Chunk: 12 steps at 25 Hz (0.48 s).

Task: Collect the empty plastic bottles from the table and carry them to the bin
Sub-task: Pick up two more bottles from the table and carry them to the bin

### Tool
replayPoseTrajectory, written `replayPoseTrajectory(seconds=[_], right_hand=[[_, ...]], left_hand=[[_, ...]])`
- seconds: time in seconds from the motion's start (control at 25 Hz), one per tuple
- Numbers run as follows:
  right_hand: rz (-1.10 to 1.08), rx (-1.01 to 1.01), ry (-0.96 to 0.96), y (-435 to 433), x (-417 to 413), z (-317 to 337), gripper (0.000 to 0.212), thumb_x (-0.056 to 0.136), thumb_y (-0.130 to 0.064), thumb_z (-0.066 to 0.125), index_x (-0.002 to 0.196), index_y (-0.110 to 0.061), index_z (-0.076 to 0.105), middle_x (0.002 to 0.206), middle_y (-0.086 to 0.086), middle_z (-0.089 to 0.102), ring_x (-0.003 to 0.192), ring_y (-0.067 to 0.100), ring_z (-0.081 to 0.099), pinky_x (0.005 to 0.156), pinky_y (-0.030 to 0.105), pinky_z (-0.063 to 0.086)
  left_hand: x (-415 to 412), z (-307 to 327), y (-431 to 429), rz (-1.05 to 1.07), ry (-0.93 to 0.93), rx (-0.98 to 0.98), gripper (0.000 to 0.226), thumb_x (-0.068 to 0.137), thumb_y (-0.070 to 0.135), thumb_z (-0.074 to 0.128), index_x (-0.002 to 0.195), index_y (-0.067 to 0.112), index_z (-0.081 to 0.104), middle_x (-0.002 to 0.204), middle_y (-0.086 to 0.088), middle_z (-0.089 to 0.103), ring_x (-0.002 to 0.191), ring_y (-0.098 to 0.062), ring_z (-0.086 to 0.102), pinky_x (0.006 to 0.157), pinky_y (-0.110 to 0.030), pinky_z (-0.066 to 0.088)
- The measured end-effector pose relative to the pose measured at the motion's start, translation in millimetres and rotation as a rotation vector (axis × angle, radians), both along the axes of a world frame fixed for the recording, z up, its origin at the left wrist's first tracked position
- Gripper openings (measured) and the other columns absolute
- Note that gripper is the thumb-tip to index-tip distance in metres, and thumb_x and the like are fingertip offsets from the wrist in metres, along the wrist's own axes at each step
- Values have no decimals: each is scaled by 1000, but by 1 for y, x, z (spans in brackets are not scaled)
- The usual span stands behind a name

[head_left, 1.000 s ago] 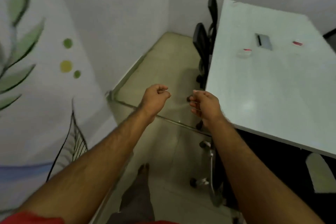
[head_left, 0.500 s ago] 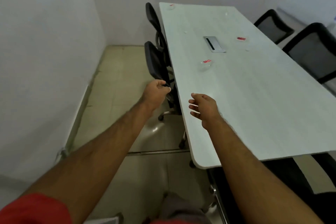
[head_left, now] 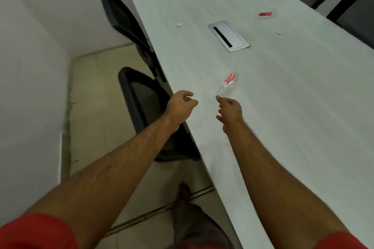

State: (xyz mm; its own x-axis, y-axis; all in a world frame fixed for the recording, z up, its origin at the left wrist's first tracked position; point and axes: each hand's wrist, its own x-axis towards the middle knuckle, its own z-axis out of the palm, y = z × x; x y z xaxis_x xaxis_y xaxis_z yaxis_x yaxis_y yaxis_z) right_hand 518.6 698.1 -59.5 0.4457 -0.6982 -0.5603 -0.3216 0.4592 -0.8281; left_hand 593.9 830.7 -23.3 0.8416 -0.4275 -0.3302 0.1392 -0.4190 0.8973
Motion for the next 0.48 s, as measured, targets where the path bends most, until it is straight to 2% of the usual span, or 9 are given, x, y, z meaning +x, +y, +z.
replayPoseTrajectory(seconds=[0.12, 0.2, 0.28, 0.4, 0.48], right_hand=[[-172, 48, 44, -46, 64, -18, 63, 86, -34, 74, 139, -13, 48, 128, 7, 56, 106, 24, 57, 97, 40, 52], [-310, 61, 101, -72, 97, -31, 72, 82, -38, 77, 142, -12, 44, 129, 8, 55, 103, 24, 57, 90, 35, 51], [-346, 9, 215, -86, 114, -44, 80, 78, -44, 79, 142, -13, 43, 132, 10, 54, 104, 27, 58, 89, 35, 50], [-306, -96, 388, -100, 135, -63, 80, 76, -45, 78, 141, -13, 44, 135, 13, 55, 114, 34, 60, 98, 43, 51], [-303, -131, 438, -107, 147, -69, 71, 78, -40, 75, 138, -13, 49, 131, 11, 59, 111, 31, 62, 95, 38, 51]], left_hand=[[67, -11, -48, -83, 42, 47, 34, 89, 19, 64, 121, 13, 60, 97, 1, 62, 79, -9, 58, 67, -19, 45], [102, -21, -75, -125, 69, 83, 34, 88, 20, 64, 122, 14, 60, 101, -2, 63, 85, -12, 59, 68, -19, 46], [123, -28, -89, -171, 81, 118, 35, 88, 21, 64, 122, 16, 60, 105, -3, 65, 88, -14, 60, 67, -20, 46], [159, -39, -105, -227, 90, 150, 35, 87, 22, 65, 122, 17, 60, 105, -3, 65, 83, -12, 58, 69, -23, 47], [186, -46, -112, -261, 108, 164, 35, 88, 21, 65, 121, 16, 60, 103, -2, 64, 86, -13, 59, 77, -29, 51]])
